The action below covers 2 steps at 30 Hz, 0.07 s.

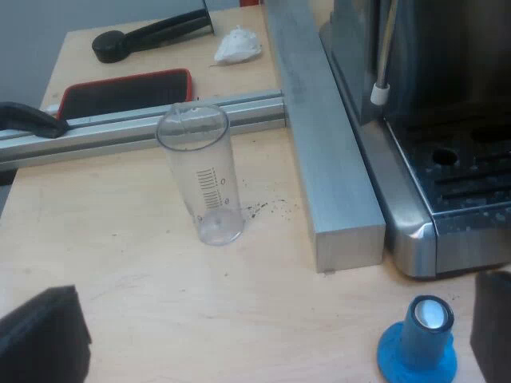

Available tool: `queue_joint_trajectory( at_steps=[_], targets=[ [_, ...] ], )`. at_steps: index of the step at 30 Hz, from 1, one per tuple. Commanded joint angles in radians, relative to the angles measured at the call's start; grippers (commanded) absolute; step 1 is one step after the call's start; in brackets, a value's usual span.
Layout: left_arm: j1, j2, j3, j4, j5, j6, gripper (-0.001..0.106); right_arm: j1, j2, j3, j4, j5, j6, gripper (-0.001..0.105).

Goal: Grind coffee beans and then tamp

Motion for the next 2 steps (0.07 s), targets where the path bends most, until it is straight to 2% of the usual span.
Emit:
queue_joint_trajectory(
  at_steps=[1, 2],
  targets=[
    [-0.001, -0.139, -0.002, -0.019, 0.004, -0.001, 0.105, -0.003, -0.046, -0.007, -0.001, -0.008, -0.007, 0.077],
    [-0.001, -0.139, -0.002, -0.019, 0.004, -0.001, 0.105, -0.003, -0.046, -0.007, -0.001, -0.008, -0.007, 0.077]
  ],
)
